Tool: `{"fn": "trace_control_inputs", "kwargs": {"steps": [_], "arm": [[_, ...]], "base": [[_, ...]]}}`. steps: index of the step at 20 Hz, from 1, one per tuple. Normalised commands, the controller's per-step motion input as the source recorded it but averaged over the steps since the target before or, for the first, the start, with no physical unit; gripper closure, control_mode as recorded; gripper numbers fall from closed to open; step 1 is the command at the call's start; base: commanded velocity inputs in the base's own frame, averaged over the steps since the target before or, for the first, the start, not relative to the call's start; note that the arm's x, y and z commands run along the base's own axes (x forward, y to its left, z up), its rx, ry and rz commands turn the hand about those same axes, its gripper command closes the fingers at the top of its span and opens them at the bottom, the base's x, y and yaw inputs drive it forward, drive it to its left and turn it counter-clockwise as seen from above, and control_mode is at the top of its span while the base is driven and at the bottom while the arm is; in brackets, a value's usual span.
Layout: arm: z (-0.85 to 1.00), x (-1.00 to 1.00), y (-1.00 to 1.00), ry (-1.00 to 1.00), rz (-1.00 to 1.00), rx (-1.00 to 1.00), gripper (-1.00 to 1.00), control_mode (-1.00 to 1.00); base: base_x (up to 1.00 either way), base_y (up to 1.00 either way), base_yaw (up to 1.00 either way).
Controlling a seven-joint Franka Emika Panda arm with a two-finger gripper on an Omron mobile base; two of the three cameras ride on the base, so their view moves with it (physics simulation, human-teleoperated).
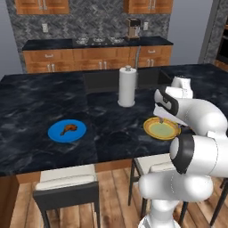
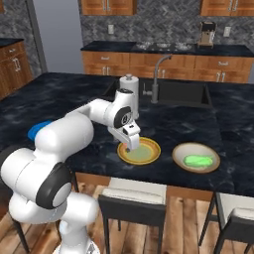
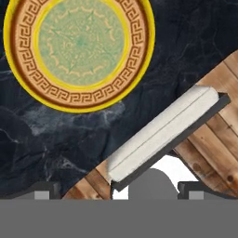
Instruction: Pick the chicken drumstick and corn from their plates and place them in the bowl. Then put the bowl in the fridge.
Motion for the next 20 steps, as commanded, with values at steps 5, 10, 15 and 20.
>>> {"fn": "trace_control_inputs", "kwargs": {"steps": [5, 10, 15, 20], "arm": [[0.0, 0.0, 0.0, 0.0, 0.0, 0.0, -1.0, 1.0], [0.0, 0.0, 0.0, 0.0, 0.0, 0.0, -1.0, 1.0], [0.0, 0.0, 0.0, 0.0, 0.0, 0.0, -1.0, 1.0], [0.0, 0.0, 0.0, 0.0, 0.0, 0.0, -1.0, 1.0]], "base": [[0.0, 0.57, 0.0], [0.01, 0.66, -0.01], [0.05, 0.64, 0.0], [0.24, 0.54, 0.0]]}}
